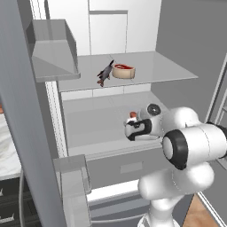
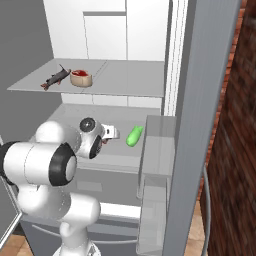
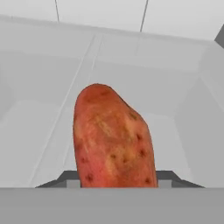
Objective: Gather the sweet potato and corn from the fridge and place them on a tray on the dining counter. Then gather the fish and steak from the fridge and place them on the other tray.
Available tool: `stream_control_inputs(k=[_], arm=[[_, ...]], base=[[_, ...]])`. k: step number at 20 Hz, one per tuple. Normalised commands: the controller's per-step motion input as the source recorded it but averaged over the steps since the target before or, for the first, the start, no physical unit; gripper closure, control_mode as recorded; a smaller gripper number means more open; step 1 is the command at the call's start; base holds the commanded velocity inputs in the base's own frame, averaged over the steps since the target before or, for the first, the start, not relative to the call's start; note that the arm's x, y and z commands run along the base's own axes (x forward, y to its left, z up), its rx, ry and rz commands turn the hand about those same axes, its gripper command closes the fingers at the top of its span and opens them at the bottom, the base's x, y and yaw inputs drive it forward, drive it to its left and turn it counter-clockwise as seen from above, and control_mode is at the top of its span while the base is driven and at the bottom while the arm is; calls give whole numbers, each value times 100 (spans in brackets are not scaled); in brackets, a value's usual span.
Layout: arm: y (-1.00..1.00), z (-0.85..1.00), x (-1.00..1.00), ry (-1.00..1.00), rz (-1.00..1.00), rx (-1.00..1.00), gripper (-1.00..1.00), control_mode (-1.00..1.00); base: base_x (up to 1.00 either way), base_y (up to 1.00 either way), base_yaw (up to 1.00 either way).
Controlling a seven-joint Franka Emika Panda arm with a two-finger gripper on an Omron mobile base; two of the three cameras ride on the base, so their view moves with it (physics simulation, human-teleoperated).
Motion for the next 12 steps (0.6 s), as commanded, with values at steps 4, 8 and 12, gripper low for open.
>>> stream_control_inputs(k=[4, 8, 12], arm=[[0, 93, -77, 0, 0, 8, 100, -100], [-1, 100, -70, 10, -2, 10, 100, -100], [-6, 94, -72, 25, -8, 7, 100, -100]], base=[[0, 0, 0], [0, 0, 0], [0, 0, 0]])
